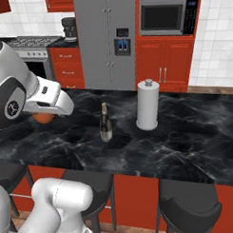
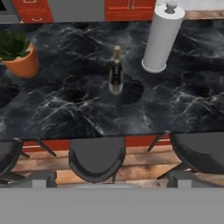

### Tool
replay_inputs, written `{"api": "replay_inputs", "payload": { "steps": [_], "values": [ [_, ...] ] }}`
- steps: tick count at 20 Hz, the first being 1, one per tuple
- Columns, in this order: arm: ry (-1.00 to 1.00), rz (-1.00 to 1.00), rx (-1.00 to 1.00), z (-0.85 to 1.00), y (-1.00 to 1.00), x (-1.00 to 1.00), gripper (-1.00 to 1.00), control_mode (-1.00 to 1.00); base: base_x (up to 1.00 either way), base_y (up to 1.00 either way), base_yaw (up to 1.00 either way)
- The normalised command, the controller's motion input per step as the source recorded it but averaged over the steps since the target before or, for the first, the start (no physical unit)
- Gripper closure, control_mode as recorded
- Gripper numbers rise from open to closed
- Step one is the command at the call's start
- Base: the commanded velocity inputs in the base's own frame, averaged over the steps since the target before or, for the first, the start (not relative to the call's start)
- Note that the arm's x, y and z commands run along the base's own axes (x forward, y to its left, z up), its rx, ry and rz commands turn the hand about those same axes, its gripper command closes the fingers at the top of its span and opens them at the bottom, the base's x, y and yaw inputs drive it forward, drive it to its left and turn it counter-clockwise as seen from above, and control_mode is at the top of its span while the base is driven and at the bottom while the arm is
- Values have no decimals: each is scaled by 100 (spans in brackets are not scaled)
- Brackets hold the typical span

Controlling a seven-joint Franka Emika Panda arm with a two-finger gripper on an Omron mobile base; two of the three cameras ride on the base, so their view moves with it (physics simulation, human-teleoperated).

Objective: Get the candle and the wine from the cabinet and move them to the dining counter.

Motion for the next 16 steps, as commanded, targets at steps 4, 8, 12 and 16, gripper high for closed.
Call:
{"api": "replay_inputs", "payload": {
  "steps": [4,8,12,16],
  "values": [
    [0,5,0,0,0,0,-100,-100,0,0,0],
    [-1,2,0,0,0,0,-100,100,-14,1,0],
    [0,0,0,0,0,0,-100,100,-65,33,0],
    [0,0,0,0,0,0,-100,100,-84,88,0]
  ]
}}
